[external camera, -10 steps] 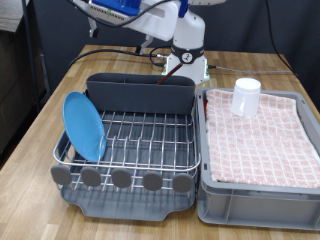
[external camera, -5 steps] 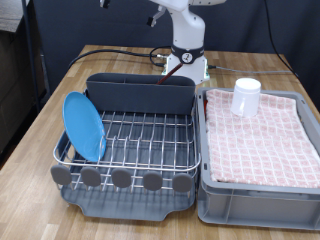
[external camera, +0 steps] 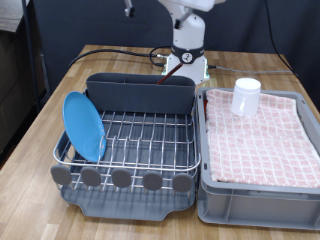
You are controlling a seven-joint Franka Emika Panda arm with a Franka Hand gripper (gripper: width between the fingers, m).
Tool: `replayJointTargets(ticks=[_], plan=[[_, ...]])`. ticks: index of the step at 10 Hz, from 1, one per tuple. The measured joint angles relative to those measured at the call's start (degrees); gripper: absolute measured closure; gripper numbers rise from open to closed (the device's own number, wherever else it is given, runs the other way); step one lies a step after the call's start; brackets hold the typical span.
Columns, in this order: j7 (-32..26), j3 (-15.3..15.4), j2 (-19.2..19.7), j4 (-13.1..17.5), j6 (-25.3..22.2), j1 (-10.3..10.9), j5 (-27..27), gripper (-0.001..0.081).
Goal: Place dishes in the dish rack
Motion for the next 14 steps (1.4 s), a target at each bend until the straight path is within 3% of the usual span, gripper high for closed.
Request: replayJointTargets(ticks=[5,9,11,14], plan=[[19.6,7.7,2.1,0.2,-4.8,3.3,4.4,0.0004],[22.7,9.1,3.4,1.0,-6.5,4.4,6.1,0.0004],[24.6,9.5,2.8,0.5,-10.3,4.4,6.2,0.0004],[30.1,12.3,-1.1,-3.6,-11.5,4.8,6.6,0.0004]])
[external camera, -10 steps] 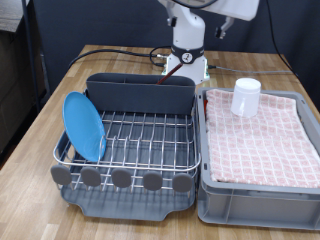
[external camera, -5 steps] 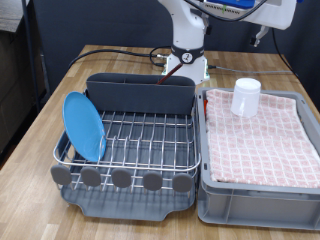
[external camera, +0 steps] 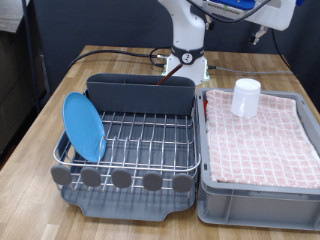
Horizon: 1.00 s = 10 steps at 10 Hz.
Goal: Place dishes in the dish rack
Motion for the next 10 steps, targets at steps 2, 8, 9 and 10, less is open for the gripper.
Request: replayJointTargets(ticks=[2,8,9,10], plan=[[3.8,2.0,-3.1,-3.3,0.0,0.5,1.1,0.0004],[-1.1,3.2,-5.5,-9.6,7.4,3.4,4.2,0.0004],[-2.0,3.2,-5.4,-10.4,10.1,3.4,4.6,0.0004],[-2.9,3.1,-5.1,-11.1,12.3,3.4,5.4,0.0004]])
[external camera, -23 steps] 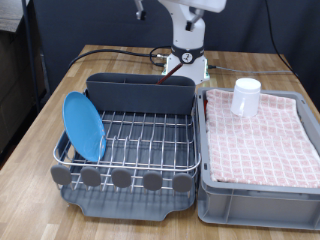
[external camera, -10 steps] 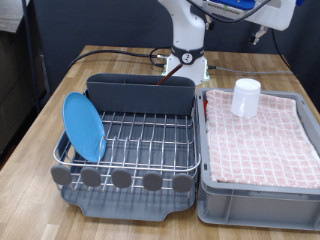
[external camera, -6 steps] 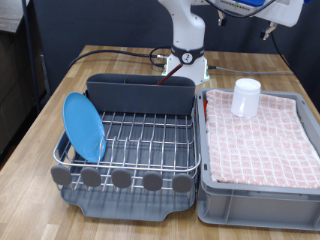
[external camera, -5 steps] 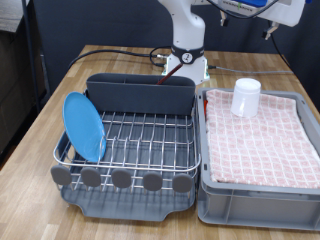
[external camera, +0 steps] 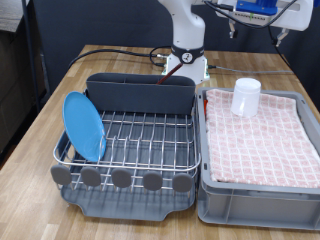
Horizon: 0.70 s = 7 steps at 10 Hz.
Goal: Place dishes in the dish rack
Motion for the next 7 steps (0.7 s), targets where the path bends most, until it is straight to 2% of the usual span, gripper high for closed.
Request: replayJointTargets(ticks=[4,7], plan=[[-2.2,-1.1,2.4,-1.1,2.6,0.0,4.8,0.0004],[-4.2,-2.4,4.6,-1.2,4.8,0.0,6.1,0.0004]])
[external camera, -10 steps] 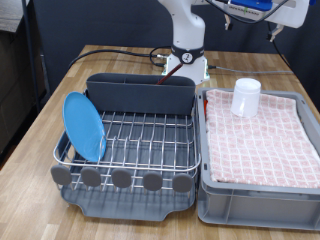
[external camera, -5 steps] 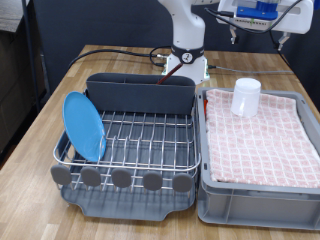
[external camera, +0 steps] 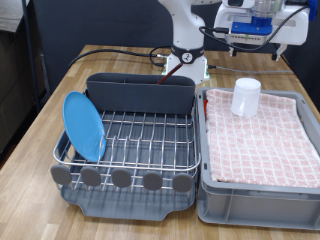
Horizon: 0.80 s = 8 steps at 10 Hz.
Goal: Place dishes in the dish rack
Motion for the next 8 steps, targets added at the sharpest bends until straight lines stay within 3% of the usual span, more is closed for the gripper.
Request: replayJointTargets(ticks=[4,8], plan=[[-3.4,-1.3,3.1,1.6,1.1,0.0,1.2,0.0004],[-3.3,-1.2,4.1,1.7,3.3,0.0,1.0,0.0004]])
